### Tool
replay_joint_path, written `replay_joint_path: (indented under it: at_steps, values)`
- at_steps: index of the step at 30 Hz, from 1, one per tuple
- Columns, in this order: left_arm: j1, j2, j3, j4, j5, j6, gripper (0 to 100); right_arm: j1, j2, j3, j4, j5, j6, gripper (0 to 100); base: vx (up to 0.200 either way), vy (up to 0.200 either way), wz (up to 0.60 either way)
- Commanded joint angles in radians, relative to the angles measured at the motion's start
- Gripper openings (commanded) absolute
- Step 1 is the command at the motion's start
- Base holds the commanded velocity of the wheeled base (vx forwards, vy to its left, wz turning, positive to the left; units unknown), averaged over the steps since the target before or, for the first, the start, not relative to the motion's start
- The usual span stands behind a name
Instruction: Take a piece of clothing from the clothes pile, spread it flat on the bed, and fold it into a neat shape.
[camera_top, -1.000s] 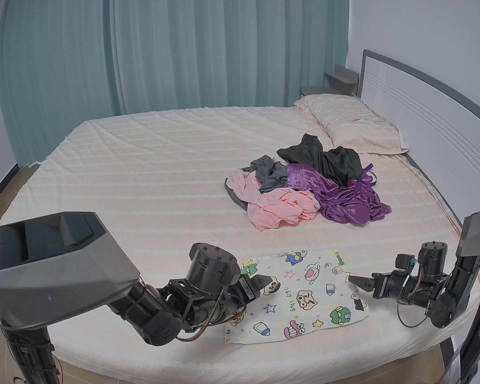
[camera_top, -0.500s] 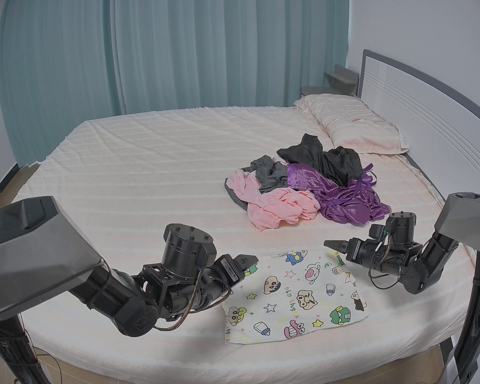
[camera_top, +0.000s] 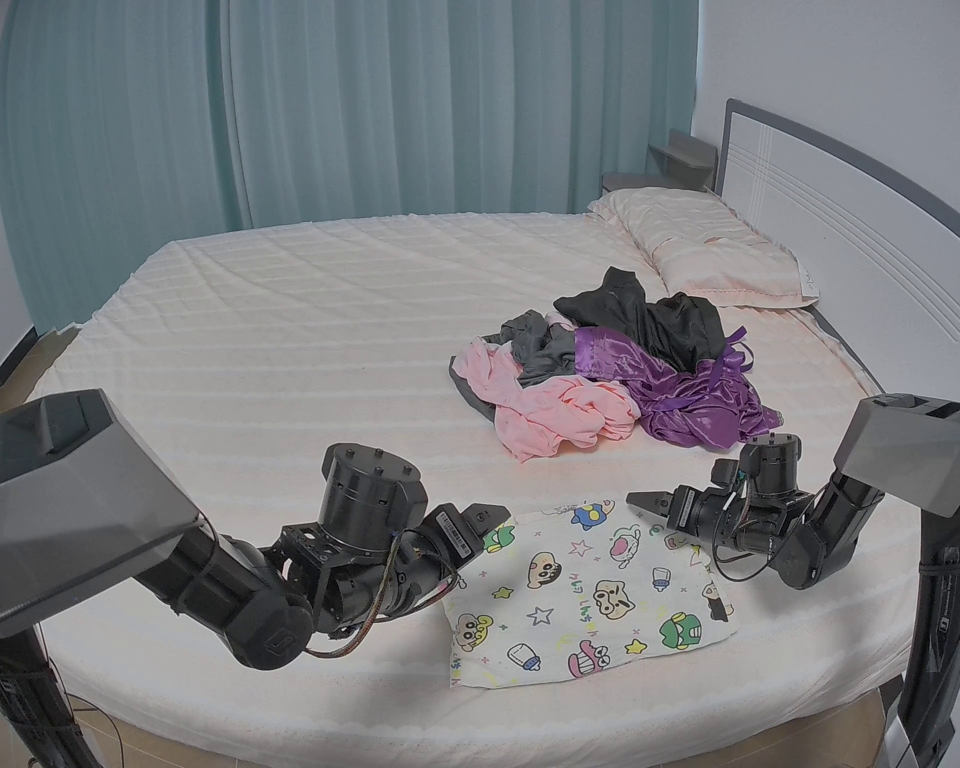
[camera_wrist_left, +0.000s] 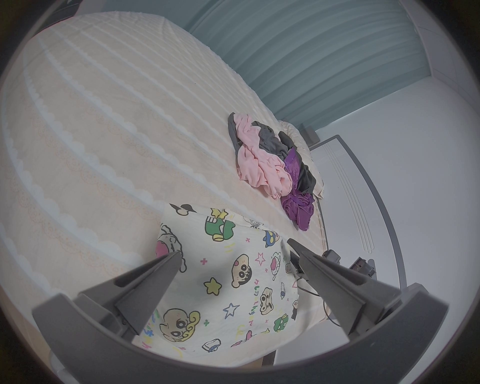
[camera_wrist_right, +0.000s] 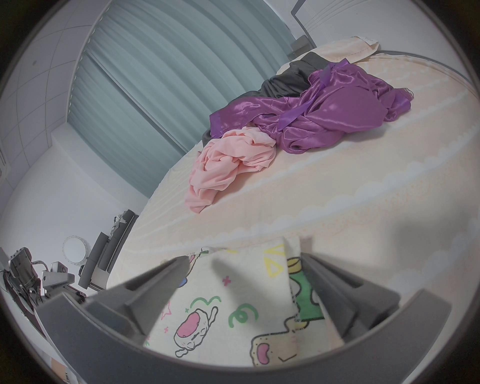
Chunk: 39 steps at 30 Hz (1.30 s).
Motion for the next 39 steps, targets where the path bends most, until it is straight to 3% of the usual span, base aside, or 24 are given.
replay_joint_path:
  at_steps: [1, 22, 23, 27, 31, 35, 39]
  values:
    - [0.0, 0.003, 0.0, -0.001, 0.001, 0.0, 100, -0.004, 0.014, -0.008, -0.002, 0.001, 0.0, 0, 0.0, 0.0, 0.0]
    - [0.0, 0.011, 0.0, -0.001, 0.001, 0.0, 100, -0.05, 0.016, -0.023, -0.002, -0.002, 0.037, 0, 0.0, 0.0, 0.0]
    - [0.0, 0.011, -0.001, -0.001, 0.001, 0.0, 100, -0.05, 0.014, -0.022, 0.0, -0.002, 0.037, 100, 0.0, 0.0, 0.0]
    - [0.009, 0.005, -0.004, -0.002, 0.001, 0.003, 100, -0.07, 0.002, -0.017, -0.002, -0.037, 0.035, 100, 0.0, 0.0, 0.0]
    - [0.043, -0.003, -0.004, -0.001, 0.006, 0.072, 100, -0.108, -0.053, 0.001, -0.002, -0.075, 0.035, 100, 0.0, 0.0, 0.0]
    - [0.106, -0.066, 0.0, 0.003, 0.107, 0.196, 100, -0.16, -0.174, 0.066, -0.015, -0.078, 0.035, 100, 0.0, 0.0, 0.0]
    - [0.149, -0.161, 0.014, 0.01, 0.151, 0.27, 100, -0.194, -0.285, 0.132, -0.02, -0.078, 0.023, 100, 0.0, 0.0, 0.0]
